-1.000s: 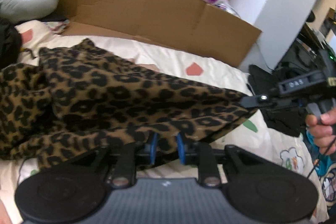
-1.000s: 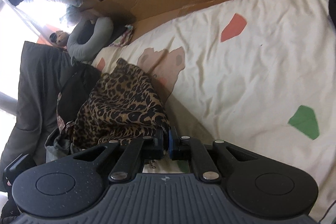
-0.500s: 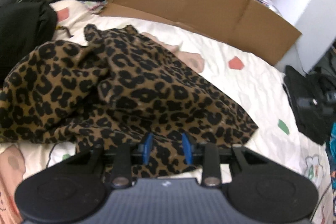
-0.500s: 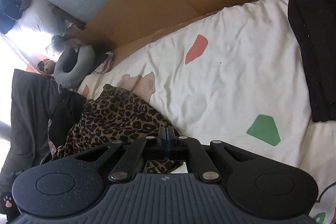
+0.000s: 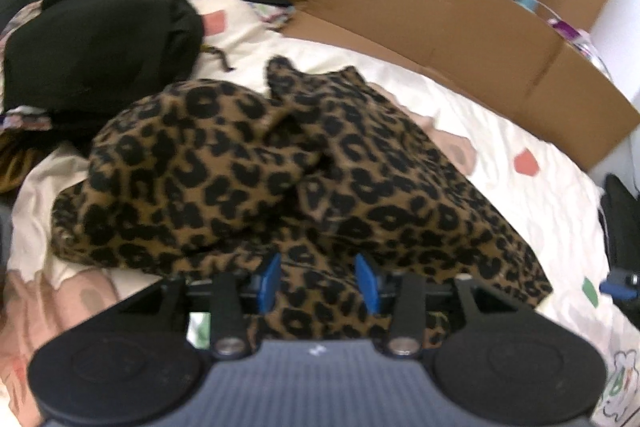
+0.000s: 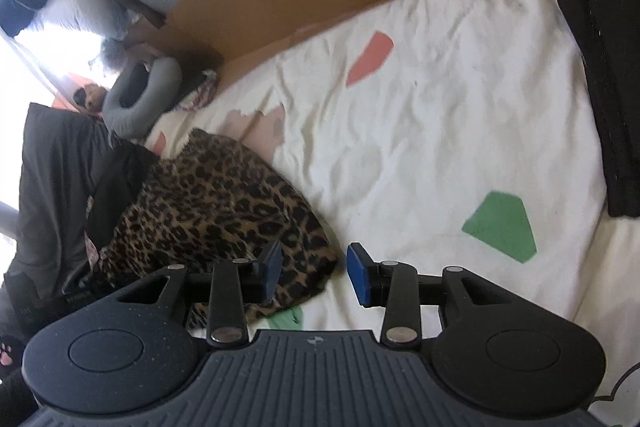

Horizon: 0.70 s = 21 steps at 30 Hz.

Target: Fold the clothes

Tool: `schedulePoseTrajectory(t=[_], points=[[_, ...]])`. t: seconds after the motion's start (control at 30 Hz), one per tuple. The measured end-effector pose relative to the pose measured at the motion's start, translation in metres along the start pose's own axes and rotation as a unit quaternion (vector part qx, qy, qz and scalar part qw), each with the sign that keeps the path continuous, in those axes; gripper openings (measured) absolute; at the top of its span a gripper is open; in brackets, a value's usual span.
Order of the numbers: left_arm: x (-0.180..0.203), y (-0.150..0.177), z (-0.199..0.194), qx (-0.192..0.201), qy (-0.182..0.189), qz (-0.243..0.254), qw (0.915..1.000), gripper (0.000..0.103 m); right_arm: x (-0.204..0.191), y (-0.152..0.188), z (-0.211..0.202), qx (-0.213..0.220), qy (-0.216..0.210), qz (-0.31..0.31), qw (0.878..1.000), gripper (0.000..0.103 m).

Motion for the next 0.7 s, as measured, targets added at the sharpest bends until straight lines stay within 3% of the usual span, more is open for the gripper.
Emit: schedulePoseTrajectory(t=[0.1,0.3,0.53,0.7], points=[[-0.017,0.002,0.000,0.007,-0.011,-0.012,0.9998,0.045,0.001,0.007,0.010,-0.015,0.010,-0.015,1.000,0.039],[-0.046,0.013,0.000,0.008,-0.029,-0.031,0.9991,0.046,-0.007,0.013,0.032,-0.035,0.018,-0.046,0.998,0.050],[-0.076,0.019,0.002,0.013,-0.065,-0.034,0.9972,0.047,-0.017,0.014,0.060,-0.046,0.036,-0.072,0.996,0.051],[-0.092,0.020,0.005,0.014,-0.089,-0.022,0.9957,0.058,-0.024,0.016,0.077,-0.054,0.054,-0.100,0.992,0.051]])
Point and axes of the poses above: each gripper's, at about its wrist camera, not at the fingertips, and z roughly the way its jaws point, x to its right, y to its underside, the point moved 7 cm from there along z, roughly the way its jaws point, and after that the axes turned 6 degrees about z, right-handed, at the moved point
